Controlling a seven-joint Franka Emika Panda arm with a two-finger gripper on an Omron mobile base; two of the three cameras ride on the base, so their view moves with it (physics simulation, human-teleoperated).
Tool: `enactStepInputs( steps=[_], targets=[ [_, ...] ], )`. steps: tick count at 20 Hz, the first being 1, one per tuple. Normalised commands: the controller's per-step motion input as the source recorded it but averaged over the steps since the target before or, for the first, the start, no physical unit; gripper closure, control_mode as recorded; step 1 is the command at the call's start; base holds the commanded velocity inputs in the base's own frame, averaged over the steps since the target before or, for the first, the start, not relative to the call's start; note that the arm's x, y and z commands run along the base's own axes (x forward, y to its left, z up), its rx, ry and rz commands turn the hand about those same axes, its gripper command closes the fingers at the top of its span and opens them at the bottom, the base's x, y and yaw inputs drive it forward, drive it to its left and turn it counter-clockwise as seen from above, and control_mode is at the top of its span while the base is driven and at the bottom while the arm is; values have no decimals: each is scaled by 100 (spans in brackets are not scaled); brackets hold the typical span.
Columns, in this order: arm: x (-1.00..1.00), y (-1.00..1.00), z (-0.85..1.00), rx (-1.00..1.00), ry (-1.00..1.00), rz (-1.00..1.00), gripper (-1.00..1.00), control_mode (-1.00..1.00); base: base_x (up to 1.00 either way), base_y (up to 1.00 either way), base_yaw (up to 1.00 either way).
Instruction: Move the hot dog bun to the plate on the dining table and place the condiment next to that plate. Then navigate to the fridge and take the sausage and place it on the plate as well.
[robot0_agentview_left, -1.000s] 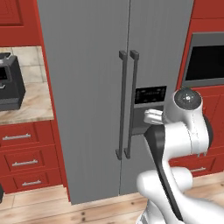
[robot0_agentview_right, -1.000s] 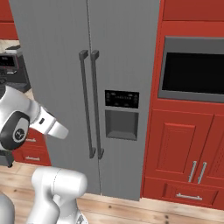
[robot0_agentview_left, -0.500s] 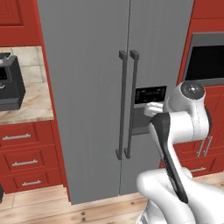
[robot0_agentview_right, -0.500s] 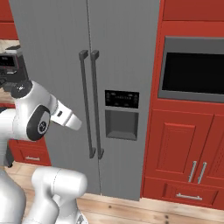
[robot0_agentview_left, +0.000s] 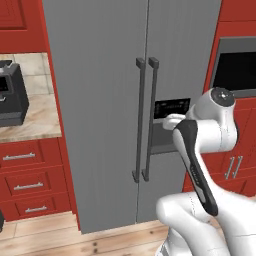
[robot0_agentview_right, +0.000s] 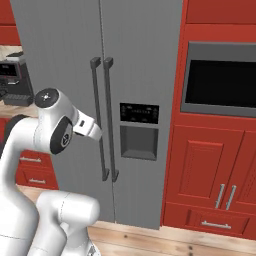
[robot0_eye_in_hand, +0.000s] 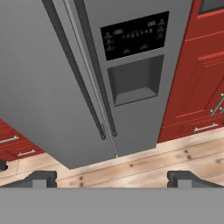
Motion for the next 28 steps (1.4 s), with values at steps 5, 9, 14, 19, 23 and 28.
enactStepInputs(
  steps=[5,9,14,19,23,28],
  targets=[
    [20,0,-8,0,2,5,-100,-100,0,0,0],
    [30,0,-4,0,3,1,-100,100,34,0,1],
    [0,0,0,0,0,0,-100,100,57,0,2],
    [0,0,0,0,0,0,-100,100,14,0,3],
    [-52,0,-41,0,0,0,-100,-100,0,0,0],
    [-37,0,-34,0,0,0,-100,-100,0,0,0]
  ],
)
